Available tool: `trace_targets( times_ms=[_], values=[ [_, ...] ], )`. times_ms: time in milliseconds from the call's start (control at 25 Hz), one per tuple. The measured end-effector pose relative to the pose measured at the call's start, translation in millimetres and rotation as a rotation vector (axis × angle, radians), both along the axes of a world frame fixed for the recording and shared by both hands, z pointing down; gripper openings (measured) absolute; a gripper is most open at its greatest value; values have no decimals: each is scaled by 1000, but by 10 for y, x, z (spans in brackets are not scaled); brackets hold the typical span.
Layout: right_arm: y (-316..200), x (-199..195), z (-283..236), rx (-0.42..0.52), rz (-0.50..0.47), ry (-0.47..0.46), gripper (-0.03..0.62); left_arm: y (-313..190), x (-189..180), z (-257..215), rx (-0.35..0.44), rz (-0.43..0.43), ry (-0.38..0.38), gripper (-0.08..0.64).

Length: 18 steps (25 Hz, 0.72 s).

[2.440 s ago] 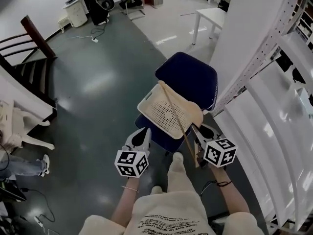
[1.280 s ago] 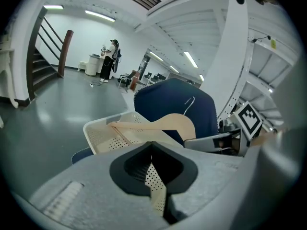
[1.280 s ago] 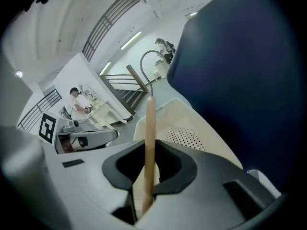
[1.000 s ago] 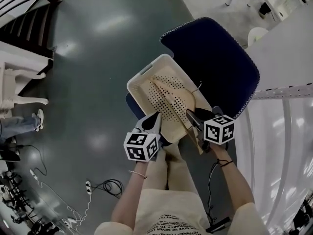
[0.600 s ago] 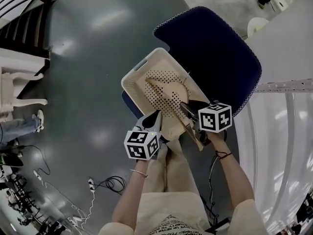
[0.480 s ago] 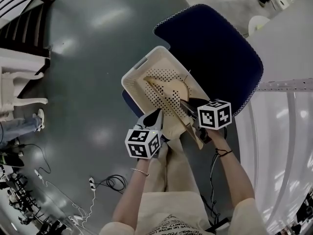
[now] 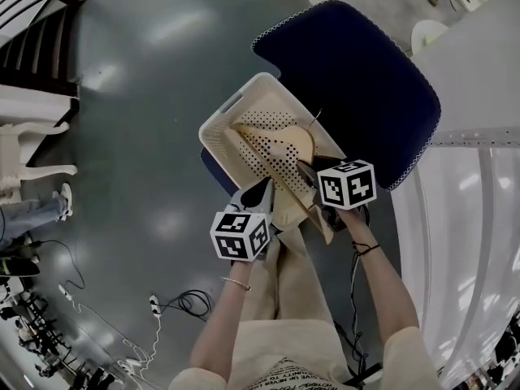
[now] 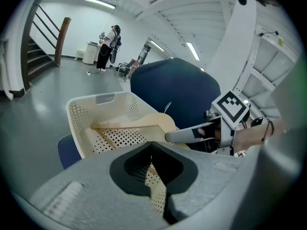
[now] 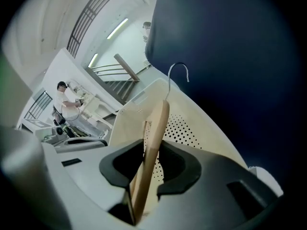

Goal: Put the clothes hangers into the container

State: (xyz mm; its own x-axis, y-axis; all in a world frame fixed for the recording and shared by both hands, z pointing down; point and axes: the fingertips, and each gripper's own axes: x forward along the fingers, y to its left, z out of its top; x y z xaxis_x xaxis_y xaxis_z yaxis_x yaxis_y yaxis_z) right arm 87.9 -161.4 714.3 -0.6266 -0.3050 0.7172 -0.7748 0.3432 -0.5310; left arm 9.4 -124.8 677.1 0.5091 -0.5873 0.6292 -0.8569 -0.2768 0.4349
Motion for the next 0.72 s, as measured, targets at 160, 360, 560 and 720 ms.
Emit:
trace_targets(
  times_ms=[160,360,560,720],
  values=[
    [-25,-16,65,14,-11,66,114,3,-4,21,-2,4,4,21],
    [-26,-21,115,34,-21,141,147,4,-16,41,-6,12,14,21],
    [-50,-15,123,65,14,198,217,20,-30,55,-12,25,17,21],
    [-108,51,102,99,67,231,253,20,-22,72,-16,32,21,21]
  ],
)
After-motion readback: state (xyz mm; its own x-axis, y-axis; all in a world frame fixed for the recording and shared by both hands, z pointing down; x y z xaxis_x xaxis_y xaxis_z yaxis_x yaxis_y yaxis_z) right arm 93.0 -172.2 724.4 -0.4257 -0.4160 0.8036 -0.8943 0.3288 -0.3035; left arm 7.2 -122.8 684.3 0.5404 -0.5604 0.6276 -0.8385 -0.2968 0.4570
